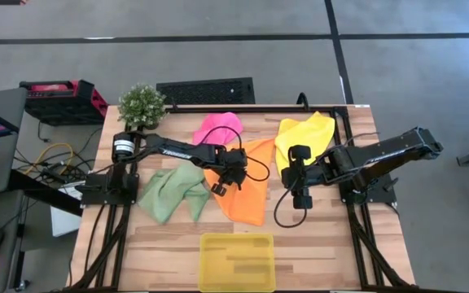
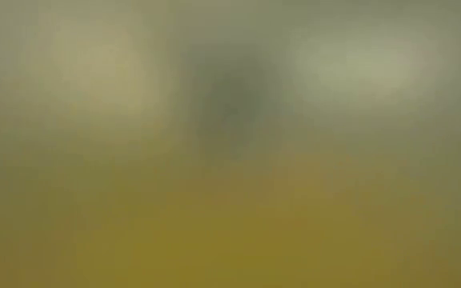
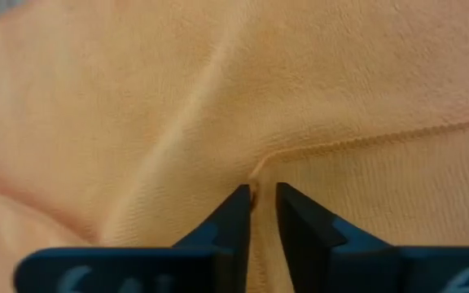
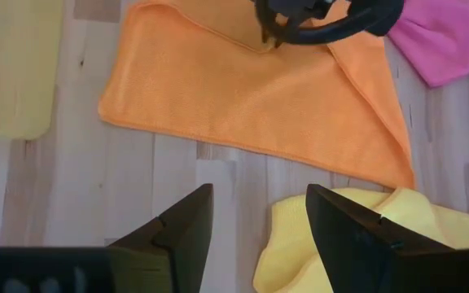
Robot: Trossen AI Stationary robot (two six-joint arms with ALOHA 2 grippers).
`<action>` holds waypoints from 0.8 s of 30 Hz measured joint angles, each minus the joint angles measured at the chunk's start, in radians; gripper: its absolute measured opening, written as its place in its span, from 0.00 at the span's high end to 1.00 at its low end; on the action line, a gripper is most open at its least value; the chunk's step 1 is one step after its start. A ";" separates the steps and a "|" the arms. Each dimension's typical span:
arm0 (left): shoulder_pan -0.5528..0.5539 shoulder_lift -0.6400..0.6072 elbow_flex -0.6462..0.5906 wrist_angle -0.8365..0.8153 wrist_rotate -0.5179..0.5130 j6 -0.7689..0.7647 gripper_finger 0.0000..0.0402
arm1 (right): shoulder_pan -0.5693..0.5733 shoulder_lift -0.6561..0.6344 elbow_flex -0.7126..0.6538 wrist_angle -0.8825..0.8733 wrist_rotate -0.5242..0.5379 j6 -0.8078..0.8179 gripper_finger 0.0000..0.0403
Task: Fold microfiber towels
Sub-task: Fold the orange microfiber cloth
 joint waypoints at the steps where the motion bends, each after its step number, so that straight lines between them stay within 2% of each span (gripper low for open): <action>1: 0.000 -0.005 0.006 -0.018 0.000 -0.002 0.92 | 0.000 0.000 0.000 0.000 0.000 0.000 0.45; 5: 0.000 -0.006 0.065 -0.103 0.007 -0.023 0.99 | 0.000 0.000 0.000 0.001 0.000 0.000 0.45; 14: -0.019 -0.007 0.177 -0.312 0.012 -0.142 1.00 | 0.000 0.000 0.000 0.000 -0.001 0.000 0.45; 20: -0.078 -0.013 0.223 -0.492 0.011 -0.221 1.00 | 0.000 0.000 -0.005 0.008 -0.003 -0.022 0.45; 24: -0.128 -0.033 0.226 -0.555 0.011 -0.301 1.00 | 0.000 0.000 -0.058 0.074 -0.008 -0.082 0.45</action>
